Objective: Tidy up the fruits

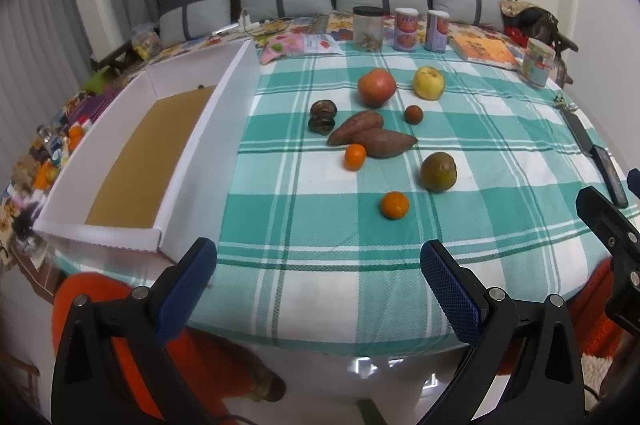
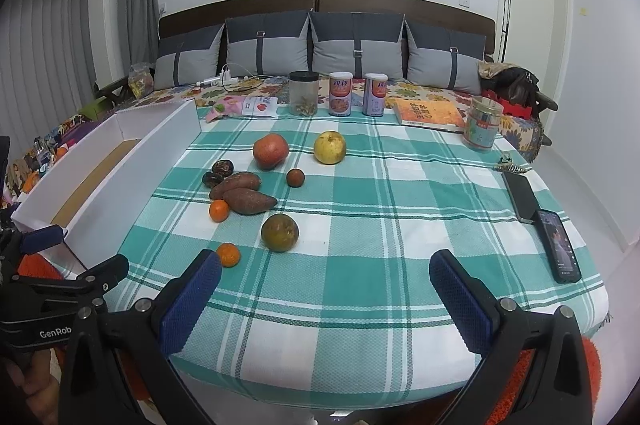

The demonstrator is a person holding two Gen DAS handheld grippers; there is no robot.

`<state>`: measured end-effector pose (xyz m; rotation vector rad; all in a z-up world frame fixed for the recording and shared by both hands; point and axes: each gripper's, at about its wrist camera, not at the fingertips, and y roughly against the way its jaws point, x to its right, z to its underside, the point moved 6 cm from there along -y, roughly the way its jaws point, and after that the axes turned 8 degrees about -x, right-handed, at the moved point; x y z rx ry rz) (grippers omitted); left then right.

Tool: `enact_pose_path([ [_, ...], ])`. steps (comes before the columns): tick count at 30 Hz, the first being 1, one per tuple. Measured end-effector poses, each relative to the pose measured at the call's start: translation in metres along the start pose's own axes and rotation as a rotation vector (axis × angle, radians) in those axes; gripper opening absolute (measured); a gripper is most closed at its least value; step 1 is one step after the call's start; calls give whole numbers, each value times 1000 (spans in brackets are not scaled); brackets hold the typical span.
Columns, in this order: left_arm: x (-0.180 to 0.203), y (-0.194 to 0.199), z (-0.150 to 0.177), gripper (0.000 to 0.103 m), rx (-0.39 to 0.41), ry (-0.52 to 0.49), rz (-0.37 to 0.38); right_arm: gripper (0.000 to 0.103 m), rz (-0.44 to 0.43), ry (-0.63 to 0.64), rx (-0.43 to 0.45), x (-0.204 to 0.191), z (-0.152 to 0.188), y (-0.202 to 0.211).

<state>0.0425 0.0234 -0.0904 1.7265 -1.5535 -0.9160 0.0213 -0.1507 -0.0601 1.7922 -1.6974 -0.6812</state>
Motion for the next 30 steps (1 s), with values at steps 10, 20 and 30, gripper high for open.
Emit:
enact_pose_path([
  [10,1,-7,1,102,-15,-3,5,103,-3,2,-11,-2,2,-6],
  [20,16,-41,6,102,-114,-15,222,103,-11,-27,-25,4,7,-12],
  [30,49,-78,-3,102,-139,-114,207,103,-16,-50,-18,22,9,-19],
])
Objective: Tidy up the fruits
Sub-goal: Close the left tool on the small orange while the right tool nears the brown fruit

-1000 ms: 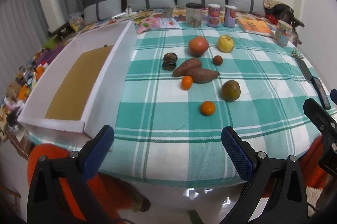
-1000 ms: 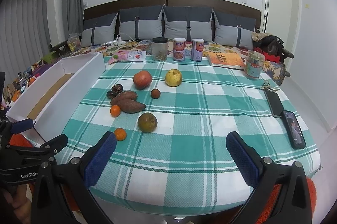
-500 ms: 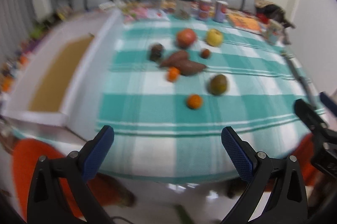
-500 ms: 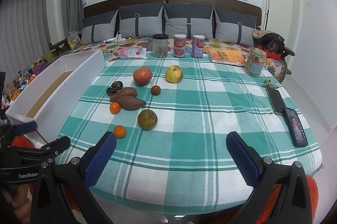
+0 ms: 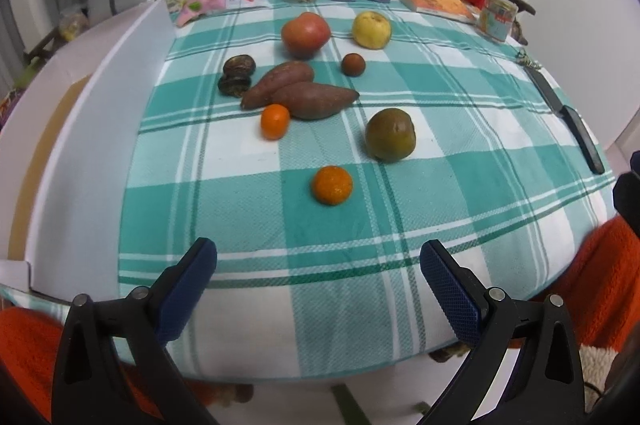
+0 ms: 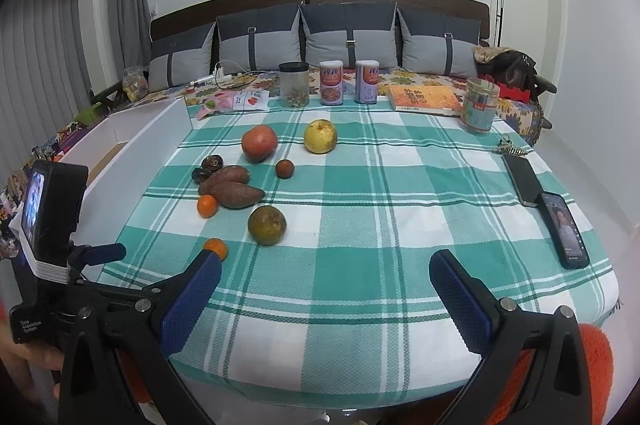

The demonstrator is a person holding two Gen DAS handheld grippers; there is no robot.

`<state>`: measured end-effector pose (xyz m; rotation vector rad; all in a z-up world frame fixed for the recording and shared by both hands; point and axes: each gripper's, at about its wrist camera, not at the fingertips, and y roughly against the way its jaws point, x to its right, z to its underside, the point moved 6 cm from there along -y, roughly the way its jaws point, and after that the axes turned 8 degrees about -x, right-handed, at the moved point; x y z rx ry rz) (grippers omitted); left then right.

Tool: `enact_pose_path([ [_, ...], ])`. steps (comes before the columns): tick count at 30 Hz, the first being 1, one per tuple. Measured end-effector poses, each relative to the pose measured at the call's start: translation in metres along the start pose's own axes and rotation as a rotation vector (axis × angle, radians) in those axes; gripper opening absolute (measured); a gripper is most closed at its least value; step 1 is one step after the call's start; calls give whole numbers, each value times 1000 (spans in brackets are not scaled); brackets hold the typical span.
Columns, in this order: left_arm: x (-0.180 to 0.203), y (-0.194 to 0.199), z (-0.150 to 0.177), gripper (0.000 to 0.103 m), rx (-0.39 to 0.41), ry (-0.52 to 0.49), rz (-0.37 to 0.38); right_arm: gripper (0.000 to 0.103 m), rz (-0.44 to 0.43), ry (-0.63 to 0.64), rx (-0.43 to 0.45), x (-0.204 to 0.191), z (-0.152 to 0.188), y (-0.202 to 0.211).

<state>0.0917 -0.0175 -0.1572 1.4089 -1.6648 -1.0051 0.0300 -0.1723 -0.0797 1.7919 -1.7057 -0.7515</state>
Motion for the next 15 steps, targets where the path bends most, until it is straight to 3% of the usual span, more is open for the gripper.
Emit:
enact_pose_path([
  [4,1,-6,-2,102,21,-10,-29,103,19,-24,1,15,0,-13],
  [10,1,-29,-10,102,26,-16,-59,103,-8,-53,-75,22,11,-36],
  [15,-4,-58,-9,102,-12,-33,-119,103,-19,-47,-98,21,18,-41],
])
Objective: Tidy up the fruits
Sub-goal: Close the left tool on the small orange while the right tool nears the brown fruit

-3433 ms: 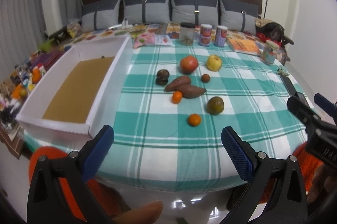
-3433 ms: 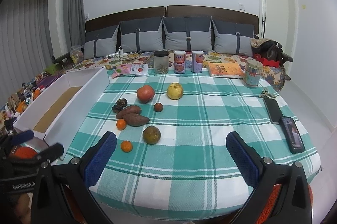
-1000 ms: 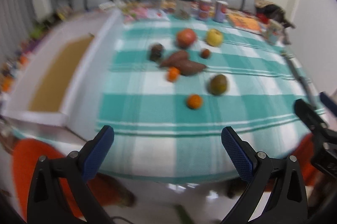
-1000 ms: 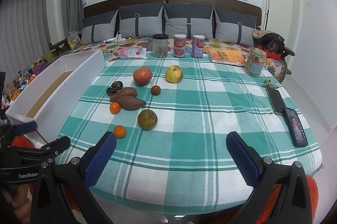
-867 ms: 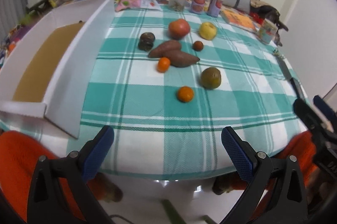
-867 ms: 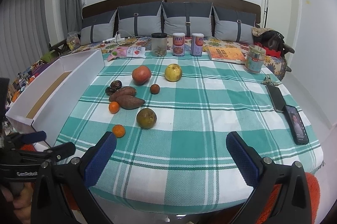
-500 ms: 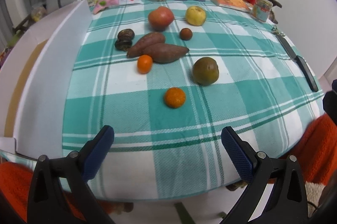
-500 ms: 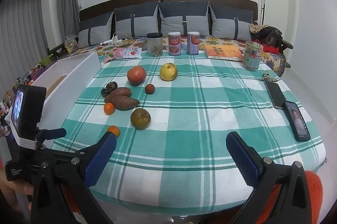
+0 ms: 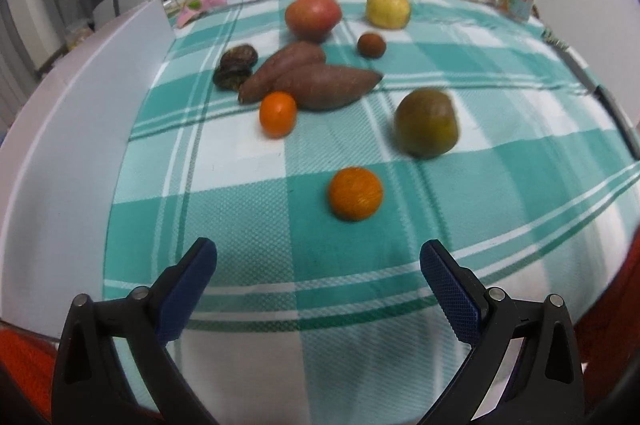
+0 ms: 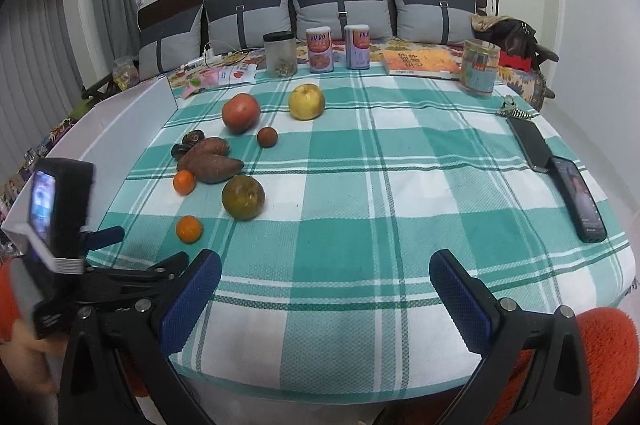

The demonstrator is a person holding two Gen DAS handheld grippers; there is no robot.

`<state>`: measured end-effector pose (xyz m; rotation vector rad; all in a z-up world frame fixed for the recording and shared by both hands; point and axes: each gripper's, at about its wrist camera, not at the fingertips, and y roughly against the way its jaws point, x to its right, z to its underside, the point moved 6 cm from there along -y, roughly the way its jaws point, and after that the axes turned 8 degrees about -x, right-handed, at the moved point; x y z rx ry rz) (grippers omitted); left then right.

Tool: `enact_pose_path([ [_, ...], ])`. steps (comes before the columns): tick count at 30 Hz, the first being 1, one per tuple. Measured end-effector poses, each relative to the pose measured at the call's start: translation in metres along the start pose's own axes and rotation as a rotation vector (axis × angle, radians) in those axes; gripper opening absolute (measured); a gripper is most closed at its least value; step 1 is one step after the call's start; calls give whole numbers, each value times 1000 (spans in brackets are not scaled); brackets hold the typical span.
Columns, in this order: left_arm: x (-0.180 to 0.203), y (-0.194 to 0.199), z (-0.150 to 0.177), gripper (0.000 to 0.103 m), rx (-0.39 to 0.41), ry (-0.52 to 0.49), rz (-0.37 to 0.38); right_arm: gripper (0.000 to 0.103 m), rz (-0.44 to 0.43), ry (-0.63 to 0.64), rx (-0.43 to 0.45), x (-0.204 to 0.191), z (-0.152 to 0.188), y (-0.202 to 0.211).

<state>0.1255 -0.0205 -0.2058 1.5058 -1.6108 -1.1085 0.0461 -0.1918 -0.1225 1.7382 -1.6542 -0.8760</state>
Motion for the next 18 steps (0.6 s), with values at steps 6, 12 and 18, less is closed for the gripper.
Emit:
enact_pose_path([
  [6,-7,-19,8,103,-33,44,45,103,-8,-20,-13,3,0,-4],
  [12,-8,-17,9,103,7,49,61,103,-22,-33,-20,5,0,-7],
  [18,1,-16,-14,102,-33,-16,184,103,-25,-44,-26,8,2,-7],
])
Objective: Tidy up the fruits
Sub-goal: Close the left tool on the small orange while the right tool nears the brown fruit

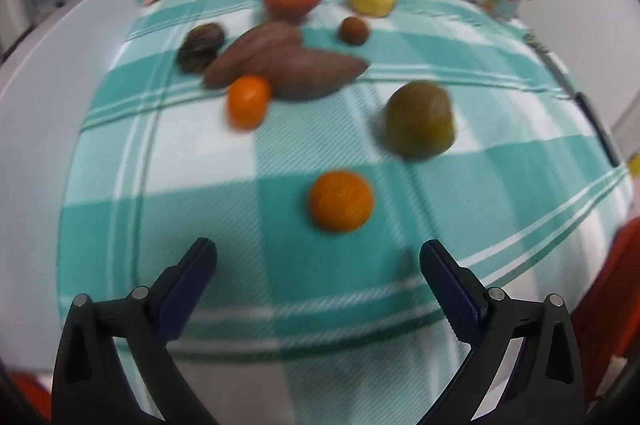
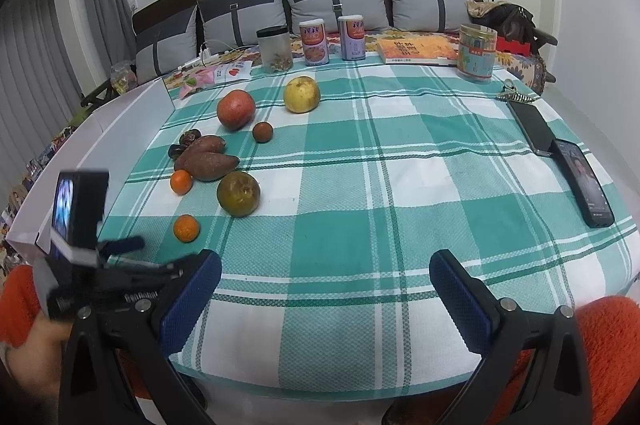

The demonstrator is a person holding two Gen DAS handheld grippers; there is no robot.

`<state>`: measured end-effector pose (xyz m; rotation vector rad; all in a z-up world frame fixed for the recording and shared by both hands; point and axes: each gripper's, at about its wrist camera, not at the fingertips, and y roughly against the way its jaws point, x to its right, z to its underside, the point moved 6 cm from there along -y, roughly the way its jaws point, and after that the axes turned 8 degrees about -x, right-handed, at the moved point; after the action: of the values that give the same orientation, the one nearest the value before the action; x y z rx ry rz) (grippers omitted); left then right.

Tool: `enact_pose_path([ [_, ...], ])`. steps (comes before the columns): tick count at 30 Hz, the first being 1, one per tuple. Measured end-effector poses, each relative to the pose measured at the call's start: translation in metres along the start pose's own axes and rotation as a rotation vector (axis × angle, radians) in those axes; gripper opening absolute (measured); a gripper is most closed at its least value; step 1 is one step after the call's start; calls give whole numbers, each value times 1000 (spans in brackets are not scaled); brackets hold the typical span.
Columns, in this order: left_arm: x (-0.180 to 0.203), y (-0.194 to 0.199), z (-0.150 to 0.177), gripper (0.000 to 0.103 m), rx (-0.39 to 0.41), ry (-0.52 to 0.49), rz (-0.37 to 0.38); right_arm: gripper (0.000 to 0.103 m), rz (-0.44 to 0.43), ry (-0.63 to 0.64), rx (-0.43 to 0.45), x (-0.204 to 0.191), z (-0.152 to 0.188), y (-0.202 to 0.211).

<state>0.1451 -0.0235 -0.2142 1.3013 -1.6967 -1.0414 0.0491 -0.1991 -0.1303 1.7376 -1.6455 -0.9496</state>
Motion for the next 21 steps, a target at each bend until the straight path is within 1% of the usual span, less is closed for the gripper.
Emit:
enact_pose_path([
  [3,-1,-8,-5,101,-15,0,29,103,0,-12,-4,3,-1,0],
  [6,-2,-4,-5,101,5,10,47,103,5,-17,0,5,-1,0],
  [13,2,-1,-15,99,58,-31,22,103,5,-36,-42,8,0,-13],
  [14,3,-1,-16,89,67,-37,20,103,9,-32,-42,8,1,-13],
  [15,4,-1,-17,63,71,-45,22,103,12,-27,-43,7,1,-13],
  [16,5,-3,-17,51,57,-52,29,103,14,-24,-46,6,1,-14],
  [17,5,-6,-17,37,45,-56,35,103,16,-20,-52,5,2,-16],
  [19,4,-3,-17,32,64,-57,41,103,6,-17,-65,3,1,-20],
  [21,-1,2,-18,30,76,-33,57,103,-35,6,-78,-4,-9,-28],
])
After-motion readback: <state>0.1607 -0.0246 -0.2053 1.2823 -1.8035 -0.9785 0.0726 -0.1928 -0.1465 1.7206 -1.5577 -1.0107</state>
